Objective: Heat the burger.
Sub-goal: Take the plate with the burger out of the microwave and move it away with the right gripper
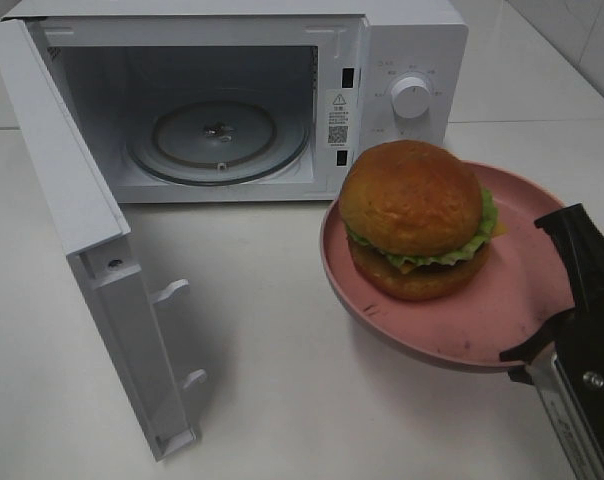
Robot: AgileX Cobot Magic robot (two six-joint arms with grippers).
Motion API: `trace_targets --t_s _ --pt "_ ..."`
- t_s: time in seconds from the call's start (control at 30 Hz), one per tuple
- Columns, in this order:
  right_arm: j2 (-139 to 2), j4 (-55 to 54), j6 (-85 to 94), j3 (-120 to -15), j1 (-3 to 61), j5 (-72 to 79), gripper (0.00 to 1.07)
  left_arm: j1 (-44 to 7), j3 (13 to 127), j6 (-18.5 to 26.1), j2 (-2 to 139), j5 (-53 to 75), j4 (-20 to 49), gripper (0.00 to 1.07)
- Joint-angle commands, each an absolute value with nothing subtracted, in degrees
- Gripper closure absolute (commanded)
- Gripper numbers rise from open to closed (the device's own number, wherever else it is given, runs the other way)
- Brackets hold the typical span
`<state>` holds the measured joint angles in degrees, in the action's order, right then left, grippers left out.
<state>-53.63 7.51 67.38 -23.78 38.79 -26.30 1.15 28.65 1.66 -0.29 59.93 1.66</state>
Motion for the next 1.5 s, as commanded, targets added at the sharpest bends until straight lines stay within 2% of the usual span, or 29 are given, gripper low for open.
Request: trace_targets --t_s 0.03,0.13,0.3,0.47,1.07,1.13,1.23,1.3,1.5 --pt "-52.65 13.29 57.93 -24.18 38.67 -23.49 1.06 1.20 28.48 1.43 -1.43 59.47 1.89 0.09" --pt "-52.65 17.19 53.17 -24.18 38.67 -23.55 1.06 1.20 28.48 1.43 -1.43 59.47 1.89 0.09" --pt "-52.65 30.31 36.61 -24.18 38.67 -27.50 1.06 1.20 28.48 1.43 -1.43 59.47 1.89 0.09" --pt "-52.65 37.24 25.21 -24.18 38.67 -32.09 1.05 1.20 28.48 1.43 -1.43 59.47 1.89 0.09" --pt "-52.65 38.85 -1.03 -24.18 38.67 -47.67 1.05 1.20 28.48 1.43 -1.43 59.47 1.89 0.09" --pt "-52.65 41.25 -8.48 -24.18 38.67 -50.25 1.05 1.20 28.48 1.43 -1.43 59.47 1.89 0.09" --pt "-52.65 42.17 -10.49 -24.18 38.67 -50.76 1.05 1.20 28.48 1.43 -1.43 59.47 1.89 0.09" --pt "-53.92 45.44 -19.31 -24.18 38.67 -52.94 1.05 1.20 28.48 1.43 -1.43 59.47 1.89 0.09" --pt "-57.75 46.70 -25.21 -24.18 38.67 -53.00 1.05 1.20 28.48 1.43 -1.43 59.47 1.89 0.09"
